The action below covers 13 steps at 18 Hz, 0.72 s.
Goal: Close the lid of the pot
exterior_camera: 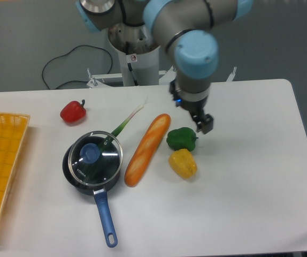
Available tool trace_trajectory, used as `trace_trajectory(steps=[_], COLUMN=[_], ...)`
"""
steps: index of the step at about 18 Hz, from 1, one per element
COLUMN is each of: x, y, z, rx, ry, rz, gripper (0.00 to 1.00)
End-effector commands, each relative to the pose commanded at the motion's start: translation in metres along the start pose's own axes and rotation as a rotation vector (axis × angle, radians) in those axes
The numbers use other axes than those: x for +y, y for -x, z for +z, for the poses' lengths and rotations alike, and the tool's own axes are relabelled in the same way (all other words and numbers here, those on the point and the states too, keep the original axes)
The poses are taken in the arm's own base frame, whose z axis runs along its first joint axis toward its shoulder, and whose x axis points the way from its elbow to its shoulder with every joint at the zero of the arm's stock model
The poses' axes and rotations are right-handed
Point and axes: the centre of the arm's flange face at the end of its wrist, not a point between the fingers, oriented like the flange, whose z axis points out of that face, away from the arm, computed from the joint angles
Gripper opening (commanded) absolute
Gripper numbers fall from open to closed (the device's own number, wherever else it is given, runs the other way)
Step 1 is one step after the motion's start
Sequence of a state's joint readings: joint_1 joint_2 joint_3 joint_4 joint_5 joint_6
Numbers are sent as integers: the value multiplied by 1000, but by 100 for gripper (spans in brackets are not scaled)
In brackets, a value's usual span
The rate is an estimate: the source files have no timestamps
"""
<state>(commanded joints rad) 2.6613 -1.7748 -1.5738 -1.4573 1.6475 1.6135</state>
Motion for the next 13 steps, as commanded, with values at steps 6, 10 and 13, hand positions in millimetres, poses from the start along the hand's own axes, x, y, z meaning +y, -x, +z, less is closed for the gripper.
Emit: trace_trajectory(steps=[6,10,13], x=[52,99,119], y=[1,-8,-15], z=[7,3,-3], rx=[15,17,7], ry=[-9,-19,-19], rz=[41,98,151], gripper=[100,100,100])
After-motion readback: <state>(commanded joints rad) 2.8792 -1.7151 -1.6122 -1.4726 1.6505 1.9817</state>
